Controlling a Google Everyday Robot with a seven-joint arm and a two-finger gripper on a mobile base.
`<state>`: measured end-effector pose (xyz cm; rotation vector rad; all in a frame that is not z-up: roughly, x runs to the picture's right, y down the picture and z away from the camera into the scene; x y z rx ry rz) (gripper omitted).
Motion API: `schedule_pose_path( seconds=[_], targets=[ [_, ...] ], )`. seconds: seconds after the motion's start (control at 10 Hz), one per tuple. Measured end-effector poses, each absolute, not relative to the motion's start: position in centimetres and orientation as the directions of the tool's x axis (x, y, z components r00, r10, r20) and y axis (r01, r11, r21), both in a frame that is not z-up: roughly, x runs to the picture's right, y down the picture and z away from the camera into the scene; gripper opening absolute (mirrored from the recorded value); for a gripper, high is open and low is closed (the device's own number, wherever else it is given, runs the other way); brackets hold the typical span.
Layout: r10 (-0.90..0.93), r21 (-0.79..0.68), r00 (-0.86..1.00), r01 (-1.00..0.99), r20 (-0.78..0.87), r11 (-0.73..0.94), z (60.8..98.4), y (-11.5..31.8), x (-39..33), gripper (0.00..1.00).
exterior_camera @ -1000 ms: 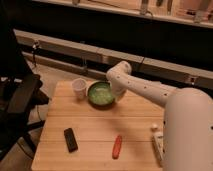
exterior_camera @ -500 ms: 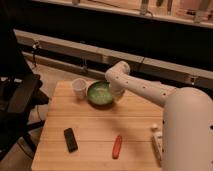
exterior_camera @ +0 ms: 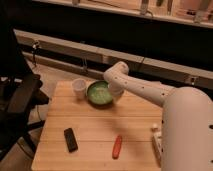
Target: Push the ceramic bowl across the table
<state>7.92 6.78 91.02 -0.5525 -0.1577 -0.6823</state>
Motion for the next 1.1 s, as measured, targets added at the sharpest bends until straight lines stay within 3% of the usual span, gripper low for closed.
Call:
schedule_pose_path(
  seconds=[1.1],
  targets=[
    [-0.580, -0.425, 0.738, 0.674, 0.345, 0.605, 90.80, 7.20, 7.02, 0.00]
  ],
)
